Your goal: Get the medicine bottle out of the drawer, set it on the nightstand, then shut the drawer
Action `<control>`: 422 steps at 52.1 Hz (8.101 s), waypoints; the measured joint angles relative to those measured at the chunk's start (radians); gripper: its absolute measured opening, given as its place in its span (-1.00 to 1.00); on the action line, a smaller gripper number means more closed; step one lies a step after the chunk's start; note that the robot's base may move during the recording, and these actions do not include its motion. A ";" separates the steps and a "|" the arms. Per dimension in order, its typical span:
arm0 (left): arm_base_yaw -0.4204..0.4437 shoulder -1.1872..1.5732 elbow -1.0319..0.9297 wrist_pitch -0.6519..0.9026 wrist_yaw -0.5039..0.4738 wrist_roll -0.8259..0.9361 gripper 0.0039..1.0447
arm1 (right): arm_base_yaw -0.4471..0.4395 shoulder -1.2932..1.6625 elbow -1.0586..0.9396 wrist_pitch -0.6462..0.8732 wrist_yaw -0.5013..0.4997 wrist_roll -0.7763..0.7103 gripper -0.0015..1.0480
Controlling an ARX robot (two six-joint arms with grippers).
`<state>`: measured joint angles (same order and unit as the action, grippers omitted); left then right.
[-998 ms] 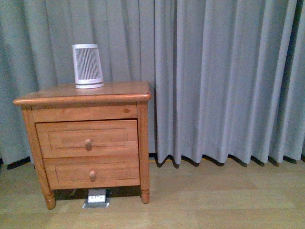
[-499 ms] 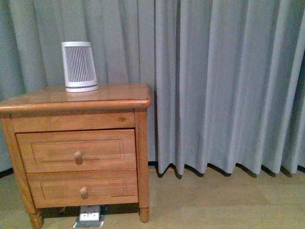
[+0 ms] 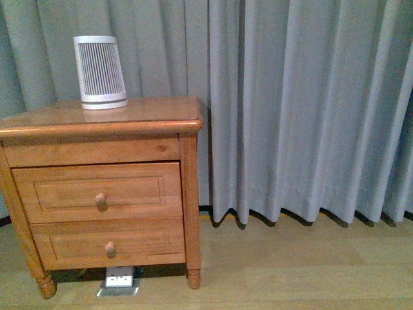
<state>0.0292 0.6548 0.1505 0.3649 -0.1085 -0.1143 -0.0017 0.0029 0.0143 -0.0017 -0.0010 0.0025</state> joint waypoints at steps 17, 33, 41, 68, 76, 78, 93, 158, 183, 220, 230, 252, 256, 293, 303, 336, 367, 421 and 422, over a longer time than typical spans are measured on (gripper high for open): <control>-0.054 0.880 0.455 0.556 -0.035 0.072 0.87 | 0.000 0.000 0.000 0.000 0.000 0.000 0.87; -0.090 1.391 0.853 0.669 -0.013 0.135 0.87 | 0.000 0.000 0.000 0.000 0.000 0.000 0.87; -0.094 1.546 0.986 0.689 0.026 0.173 0.87 | 0.000 0.000 0.000 0.000 0.000 0.000 0.87; -0.096 1.929 1.408 0.546 0.004 0.170 0.87 | 0.000 0.000 0.000 0.000 0.000 0.000 0.87; -0.095 1.994 1.506 0.504 0.000 0.151 0.87 | 0.000 0.000 0.000 0.000 0.000 0.000 0.87; -0.095 2.004 1.524 0.494 0.000 0.149 0.87 | 0.000 0.000 0.000 0.000 0.000 0.000 0.87; -0.080 2.088 1.651 0.443 0.000 0.144 0.87 | 0.000 0.000 0.000 0.000 0.000 0.000 0.87; -0.066 2.109 1.701 0.407 0.001 0.154 -0.56 | 0.000 0.000 0.000 0.000 0.000 0.000 0.87; -0.067 2.058 1.573 0.499 0.018 0.156 -0.57 | 0.000 0.000 0.000 0.000 0.000 0.000 0.87; -0.119 1.709 0.669 0.929 -0.057 0.242 -0.57 | 0.000 0.000 0.000 0.000 0.000 0.000 0.87; -0.125 1.706 0.658 0.914 -0.068 0.254 -0.27 | 0.000 0.000 0.000 0.000 0.000 0.000 0.87; -0.080 1.428 0.536 0.709 -0.041 0.300 0.91 | 0.000 0.000 0.000 0.000 0.000 0.000 0.87; -0.060 1.305 0.499 0.650 -0.024 0.322 0.86 | 0.000 0.000 0.000 0.000 0.000 0.000 0.87; -0.272 -0.247 0.145 -0.338 -0.386 0.266 0.87 | 0.000 0.000 0.000 0.000 0.000 0.000 0.87; -0.252 -0.483 0.023 -0.386 -0.189 0.175 0.58 | 0.000 0.000 0.000 0.000 0.000 0.000 0.87; -0.035 -0.649 -0.141 -0.370 0.106 0.119 -0.95 | 0.000 0.000 0.000 0.000 0.000 0.000 0.87; -0.034 -0.650 -0.141 -0.370 0.110 0.117 0.81 | 0.000 0.000 0.000 0.000 0.001 0.000 0.87; -0.034 -0.653 -0.141 -0.369 0.106 0.117 0.87 | 0.130 1.363 0.807 0.140 0.270 0.054 0.87; -0.034 -0.653 -0.141 -0.369 0.106 0.117 0.87 | 0.137 1.397 0.839 0.138 0.267 0.054 0.87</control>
<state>-0.0051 0.0017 0.0097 -0.0040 -0.0025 0.0025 0.1356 1.3994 0.8536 0.1360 0.2665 0.0563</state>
